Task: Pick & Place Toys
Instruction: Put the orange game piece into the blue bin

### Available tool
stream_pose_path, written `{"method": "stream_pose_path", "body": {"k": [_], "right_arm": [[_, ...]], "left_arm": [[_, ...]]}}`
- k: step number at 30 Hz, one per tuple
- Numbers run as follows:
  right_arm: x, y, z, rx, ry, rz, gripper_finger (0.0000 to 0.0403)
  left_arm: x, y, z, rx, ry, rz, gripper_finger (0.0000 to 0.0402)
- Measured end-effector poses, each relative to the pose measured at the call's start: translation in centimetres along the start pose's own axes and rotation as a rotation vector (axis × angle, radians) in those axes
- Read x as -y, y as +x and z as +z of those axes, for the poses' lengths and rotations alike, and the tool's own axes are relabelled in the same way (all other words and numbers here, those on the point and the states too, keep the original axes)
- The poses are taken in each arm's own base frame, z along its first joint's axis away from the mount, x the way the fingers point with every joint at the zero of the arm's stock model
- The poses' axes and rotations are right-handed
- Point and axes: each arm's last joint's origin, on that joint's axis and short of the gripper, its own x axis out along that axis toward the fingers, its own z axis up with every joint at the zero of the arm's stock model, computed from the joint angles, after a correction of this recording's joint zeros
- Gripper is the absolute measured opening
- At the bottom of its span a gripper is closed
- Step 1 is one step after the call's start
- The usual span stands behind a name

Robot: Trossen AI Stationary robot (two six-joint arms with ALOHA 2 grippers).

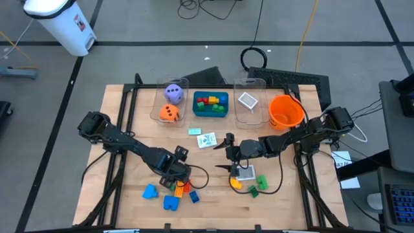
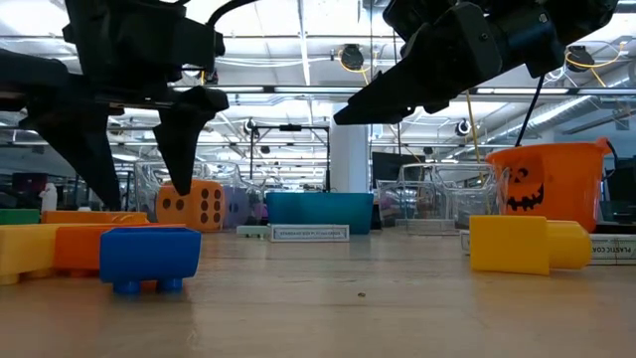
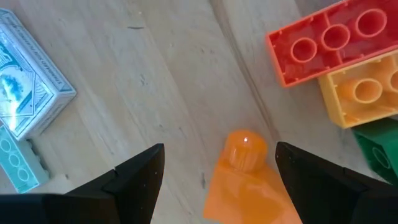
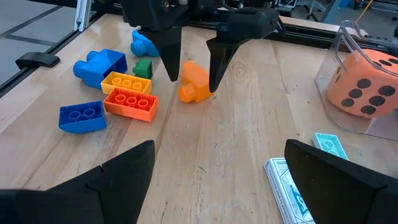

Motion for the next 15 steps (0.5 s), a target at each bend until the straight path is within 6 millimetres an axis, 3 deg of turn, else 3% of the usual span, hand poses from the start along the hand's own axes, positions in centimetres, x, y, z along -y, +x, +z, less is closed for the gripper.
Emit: {"method": "stream_pose_path", "body": {"k": [5,15], "right_arm": [[0.0,0.0,0.0,0.000,0.000,0.000,0.0348],[0.0,0.0,0.0,0.000,0.000,0.000,0.0348]], "left_arm": [[-0.1,0.2,-0.2,-0.021,-0.023,-0.001,0.0308],[0.4,3.0,0.0,-0.106,0.039,-0.019,0.0308]]}}
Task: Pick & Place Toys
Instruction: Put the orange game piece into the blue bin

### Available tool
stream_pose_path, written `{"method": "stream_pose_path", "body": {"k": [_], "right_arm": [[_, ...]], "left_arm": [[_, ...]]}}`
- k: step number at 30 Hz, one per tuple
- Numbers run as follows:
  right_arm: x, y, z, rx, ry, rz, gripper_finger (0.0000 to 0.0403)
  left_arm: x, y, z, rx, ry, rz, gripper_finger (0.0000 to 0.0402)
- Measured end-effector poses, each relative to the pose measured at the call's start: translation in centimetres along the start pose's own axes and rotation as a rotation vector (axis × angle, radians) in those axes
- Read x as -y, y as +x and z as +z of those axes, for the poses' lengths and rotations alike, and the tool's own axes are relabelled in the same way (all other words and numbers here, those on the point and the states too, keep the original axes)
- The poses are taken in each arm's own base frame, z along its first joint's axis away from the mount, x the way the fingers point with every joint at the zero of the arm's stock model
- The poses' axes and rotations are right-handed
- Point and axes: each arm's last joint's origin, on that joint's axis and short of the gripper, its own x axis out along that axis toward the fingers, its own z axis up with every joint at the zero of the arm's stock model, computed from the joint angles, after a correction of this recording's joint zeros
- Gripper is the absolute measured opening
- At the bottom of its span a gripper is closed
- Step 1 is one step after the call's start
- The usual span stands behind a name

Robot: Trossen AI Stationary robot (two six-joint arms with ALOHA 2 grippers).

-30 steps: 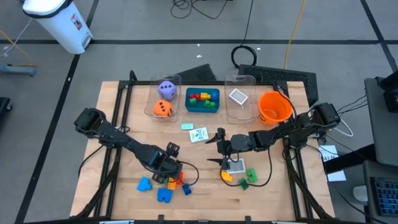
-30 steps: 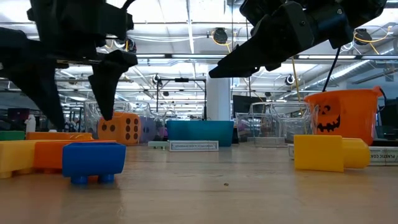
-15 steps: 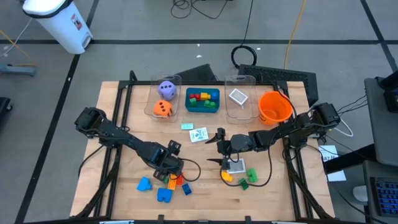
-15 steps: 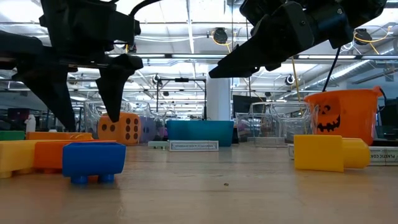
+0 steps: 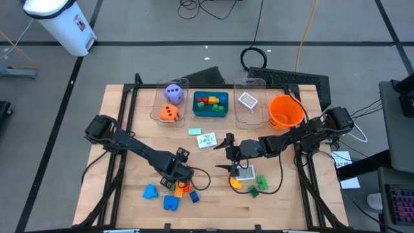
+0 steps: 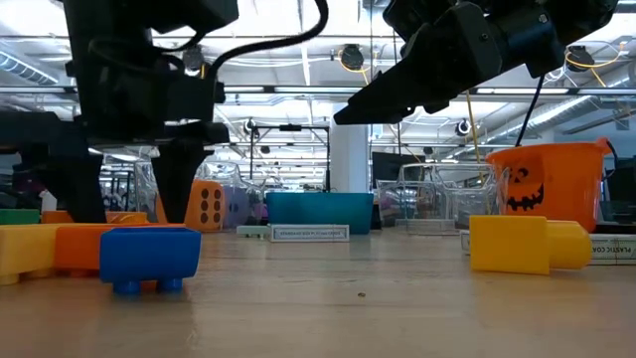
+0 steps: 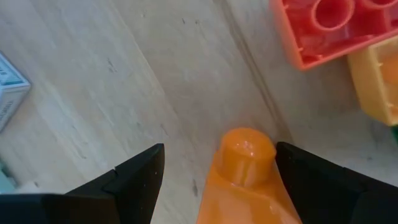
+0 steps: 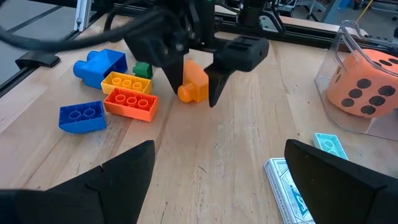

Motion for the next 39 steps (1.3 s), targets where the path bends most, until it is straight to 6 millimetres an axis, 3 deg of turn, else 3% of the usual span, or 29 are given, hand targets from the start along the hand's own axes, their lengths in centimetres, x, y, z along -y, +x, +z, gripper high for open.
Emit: {"method": "stream_pose_path", "body": {"k": [9,25,39], "right_arm": [[0.0,0.0,0.0,0.000,-0.003,0.000,0.0348],[0.0,0.0,0.0,0.000,-0.003,0.000,0.0348],[0.0,0.0,0.0,0.000,-0.003,0.000,0.0348]], "left_arm": [[0.0,0.3,0.0,-0.008,0.006,-0.003,0.0298],[-0.2,0.3,0.0,-0.010,0.000,-0.002,0.0130],[-1.7,0.3,-0.3,-0.004,-0.090,-0.017,0.0115]]}}
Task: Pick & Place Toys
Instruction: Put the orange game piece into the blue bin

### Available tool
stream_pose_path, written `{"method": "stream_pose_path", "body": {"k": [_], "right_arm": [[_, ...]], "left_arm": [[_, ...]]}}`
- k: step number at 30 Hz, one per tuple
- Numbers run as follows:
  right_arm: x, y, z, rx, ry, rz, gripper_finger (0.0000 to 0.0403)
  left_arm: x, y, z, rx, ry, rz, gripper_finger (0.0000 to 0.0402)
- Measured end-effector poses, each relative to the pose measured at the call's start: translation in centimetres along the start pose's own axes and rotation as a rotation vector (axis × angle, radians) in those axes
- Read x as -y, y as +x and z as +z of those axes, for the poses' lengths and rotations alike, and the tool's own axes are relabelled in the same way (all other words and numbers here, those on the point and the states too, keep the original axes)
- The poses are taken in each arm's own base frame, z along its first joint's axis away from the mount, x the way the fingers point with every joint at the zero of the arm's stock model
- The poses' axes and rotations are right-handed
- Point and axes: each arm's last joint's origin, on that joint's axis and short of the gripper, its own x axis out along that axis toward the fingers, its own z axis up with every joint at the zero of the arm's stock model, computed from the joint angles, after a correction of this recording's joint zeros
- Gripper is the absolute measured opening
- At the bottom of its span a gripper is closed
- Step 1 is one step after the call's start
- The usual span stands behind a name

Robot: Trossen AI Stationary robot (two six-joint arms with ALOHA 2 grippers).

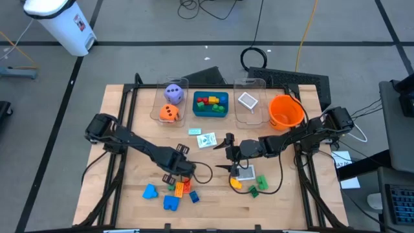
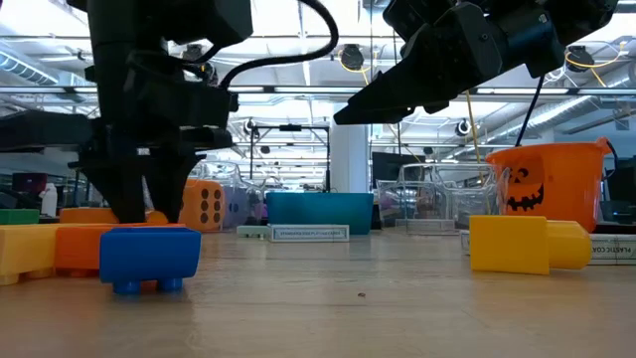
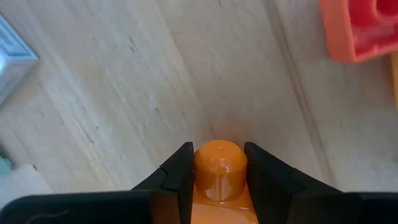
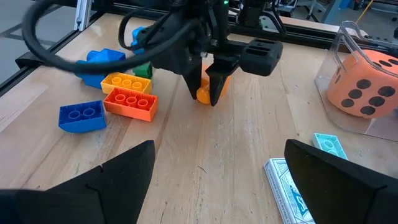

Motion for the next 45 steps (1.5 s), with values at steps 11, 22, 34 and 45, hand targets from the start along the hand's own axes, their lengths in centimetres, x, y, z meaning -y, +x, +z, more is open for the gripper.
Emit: {"method": "stream_pose_path", "body": {"k": [11,22,34,45], "right_arm": [[0.0,0.0,0.0,0.000,0.000,0.000,0.0348],[0.0,0.0,0.0,0.000,0.000,0.000,0.0348],[0.9,0.1,0.6,0.065,0.064,-0.041,0.0348],[5.1,1.4,-0.9,0.319,0.411,-0.150,0.0348]], "left_arm": [[-2.9,-5.1,-1.9,0.097,-0.139,0.086,0.0117],[-6.1,-13.3,-7.0,0.321,-0.334,0.276,0.0113],[-10.2,-16.8,-8.6,0.604,-0.414,0.411,0.0113],[-13.1,-17.3,-5.2,0.891,-0.300,0.521,0.0113]]}}
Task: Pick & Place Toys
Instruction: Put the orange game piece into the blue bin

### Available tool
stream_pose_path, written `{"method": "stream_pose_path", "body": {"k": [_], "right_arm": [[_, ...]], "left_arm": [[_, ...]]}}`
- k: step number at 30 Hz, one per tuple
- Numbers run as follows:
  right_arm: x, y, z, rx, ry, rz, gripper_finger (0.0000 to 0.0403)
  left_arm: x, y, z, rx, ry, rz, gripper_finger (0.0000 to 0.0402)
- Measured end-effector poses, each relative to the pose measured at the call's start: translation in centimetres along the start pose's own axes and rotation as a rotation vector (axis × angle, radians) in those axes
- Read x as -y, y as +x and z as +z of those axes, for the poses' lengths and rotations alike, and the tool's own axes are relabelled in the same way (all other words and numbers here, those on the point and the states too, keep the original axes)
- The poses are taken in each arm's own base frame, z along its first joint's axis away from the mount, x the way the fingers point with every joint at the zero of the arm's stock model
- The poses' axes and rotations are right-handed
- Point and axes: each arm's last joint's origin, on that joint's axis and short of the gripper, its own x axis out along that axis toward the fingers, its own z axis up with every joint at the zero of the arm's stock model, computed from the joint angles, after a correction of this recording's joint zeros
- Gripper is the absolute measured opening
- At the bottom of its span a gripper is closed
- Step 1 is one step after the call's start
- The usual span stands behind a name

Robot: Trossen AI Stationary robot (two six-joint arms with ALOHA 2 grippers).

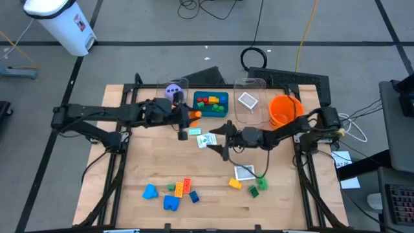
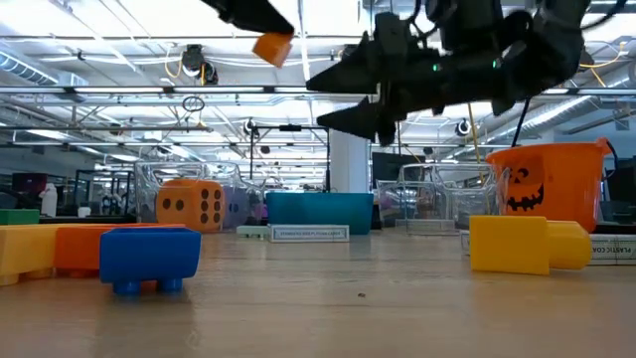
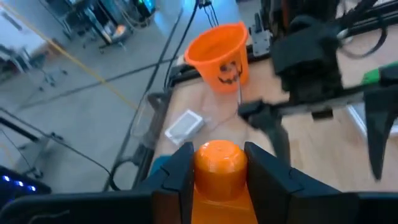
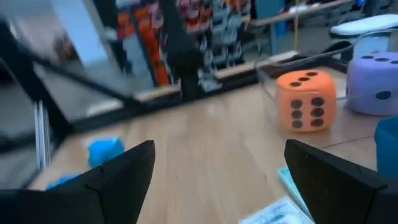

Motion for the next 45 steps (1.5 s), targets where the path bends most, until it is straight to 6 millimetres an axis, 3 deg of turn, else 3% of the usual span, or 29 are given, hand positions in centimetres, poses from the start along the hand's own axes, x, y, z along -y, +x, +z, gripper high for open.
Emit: {"method": "stream_pose_path", "body": {"k": [8,17,25,40,45], "right_arm": [[2.5,0.7,-0.7,0.133,0.187,-0.022,0.0348],[2.5,0.6,-0.6,0.181,0.150,-0.115,0.0348],[2.7,0.5,-0.8,0.181,0.132,-0.163,0.0348],[2.5,0.4,-0.4,0.218,0.119,-0.120,0.0347],[2.4,0.4,-0.3,0.227,0.130,-0.117,0.0329]], "left_arm": [[1.3,4.7,-0.7,-0.001,0.050,0.063,0.0113],[3.5,9.5,-2.5,-0.075,0.192,0.181,0.0112],[3.8,9.8,-2.6,-0.077,0.196,0.187,0.0112],[5.1,8.9,-1.7,0.010,0.220,0.031,0.0112],[5.0,9.0,-1.7,0.024,0.205,0.020,0.0112]]}}
